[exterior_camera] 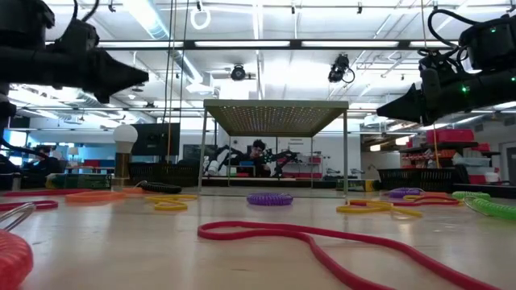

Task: Pick & Place Office Desk Supplies
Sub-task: Put the top left black bin on the shelf

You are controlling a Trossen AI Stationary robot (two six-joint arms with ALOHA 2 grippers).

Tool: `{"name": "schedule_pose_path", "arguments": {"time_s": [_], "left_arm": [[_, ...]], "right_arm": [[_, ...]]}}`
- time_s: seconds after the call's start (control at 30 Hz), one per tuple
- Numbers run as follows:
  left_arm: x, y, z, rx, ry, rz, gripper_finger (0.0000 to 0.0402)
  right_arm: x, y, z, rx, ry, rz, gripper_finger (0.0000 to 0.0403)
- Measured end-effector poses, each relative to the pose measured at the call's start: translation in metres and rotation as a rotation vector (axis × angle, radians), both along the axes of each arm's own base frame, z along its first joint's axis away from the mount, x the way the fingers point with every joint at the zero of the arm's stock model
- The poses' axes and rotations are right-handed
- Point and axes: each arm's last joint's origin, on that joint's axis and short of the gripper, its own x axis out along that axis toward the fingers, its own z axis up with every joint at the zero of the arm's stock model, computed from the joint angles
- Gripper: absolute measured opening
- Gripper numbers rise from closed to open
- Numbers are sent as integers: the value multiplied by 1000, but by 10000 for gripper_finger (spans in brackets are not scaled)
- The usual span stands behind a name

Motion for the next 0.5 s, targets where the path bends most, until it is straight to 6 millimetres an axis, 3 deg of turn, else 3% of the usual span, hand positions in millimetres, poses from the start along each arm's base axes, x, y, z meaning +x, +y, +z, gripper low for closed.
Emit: {"name": "schedule_pose_path", "arguments": {"time_s": [0.27,0.5], "left_arm": [[-7,0,23,-46,-287,41,58],[-17,3,37,-53,-479,218,58]], "right_arm": [[0,0,0,0,0,0,48],[0,0,0,0,0,0,48]]}}
